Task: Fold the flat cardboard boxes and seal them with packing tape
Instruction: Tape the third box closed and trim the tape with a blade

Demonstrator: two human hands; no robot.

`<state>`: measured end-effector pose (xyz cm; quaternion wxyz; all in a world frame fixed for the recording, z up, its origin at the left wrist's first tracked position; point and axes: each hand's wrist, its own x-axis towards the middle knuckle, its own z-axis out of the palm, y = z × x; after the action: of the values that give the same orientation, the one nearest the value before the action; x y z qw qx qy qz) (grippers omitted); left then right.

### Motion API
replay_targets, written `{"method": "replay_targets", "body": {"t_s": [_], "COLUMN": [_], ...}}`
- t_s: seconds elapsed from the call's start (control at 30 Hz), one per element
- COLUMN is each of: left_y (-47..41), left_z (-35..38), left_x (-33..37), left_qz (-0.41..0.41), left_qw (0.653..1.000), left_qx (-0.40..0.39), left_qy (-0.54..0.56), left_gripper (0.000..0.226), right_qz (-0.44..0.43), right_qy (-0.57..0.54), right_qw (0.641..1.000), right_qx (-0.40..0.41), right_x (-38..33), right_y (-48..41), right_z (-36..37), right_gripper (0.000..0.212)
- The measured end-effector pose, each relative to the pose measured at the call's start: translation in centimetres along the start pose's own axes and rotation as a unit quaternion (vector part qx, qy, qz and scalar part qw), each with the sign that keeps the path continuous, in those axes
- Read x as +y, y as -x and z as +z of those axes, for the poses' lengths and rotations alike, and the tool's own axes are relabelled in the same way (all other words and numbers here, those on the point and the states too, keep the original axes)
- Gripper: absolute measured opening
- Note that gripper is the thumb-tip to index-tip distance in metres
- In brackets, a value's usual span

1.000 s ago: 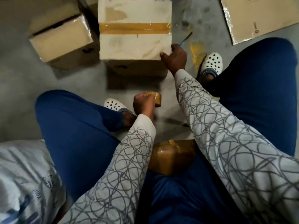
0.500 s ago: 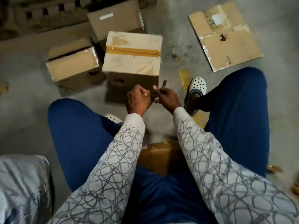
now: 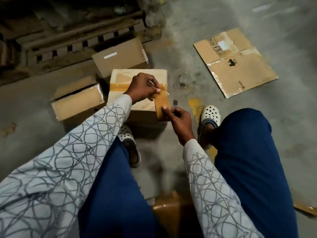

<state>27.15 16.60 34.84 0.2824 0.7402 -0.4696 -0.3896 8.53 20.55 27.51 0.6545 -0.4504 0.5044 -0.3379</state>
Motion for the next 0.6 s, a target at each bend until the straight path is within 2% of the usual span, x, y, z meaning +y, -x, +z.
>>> {"method": "replay_targets", "body": {"t_s": [0.13, 0.33, 0.4, 0.5, 0.6], "left_y": [-7.4, -14.7, -16.1, -17.5, -18.1], "left_z": [1.0, 4.4, 4.5, 3.8, 3.9], "left_x": [-2.0, -2.9, -3.7, -4.7, -5.4], "left_qz": [-0.018, -0.04, -0.054, -0.072, -0.087], "left_qw": [0.999, 0.995, 0.996, 0.997, 0.995], "left_qx": [-0.018, -0.076, -0.059, 0.012, 0.002], "left_qy": [0.027, -0.042, -0.033, -0.024, -0.044], "left_gripper": [0.011, 0.016, 0.014, 0.012, 0.014], "right_qz": [-0.016, 0.015, 0.022, 0.034, 0.014], "right_qy": [-0.049, -0.013, 0.02, 0.036, 0.018], "right_qw": [0.998, 0.994, 0.994, 0.995, 0.998], "right_qx": [0.037, 0.106, 0.108, 0.087, 0.059], "right_x": [0.9, 2.9, 3.2, 3.5, 4.0], "right_y": [-4.3, -7.0, -7.2, -6.4, -5.8], "right_z": [1.2, 3.0, 3.0, 3.7, 4.2], "right_gripper": [0.029, 0.024, 0.026, 0.028, 0.029]}}
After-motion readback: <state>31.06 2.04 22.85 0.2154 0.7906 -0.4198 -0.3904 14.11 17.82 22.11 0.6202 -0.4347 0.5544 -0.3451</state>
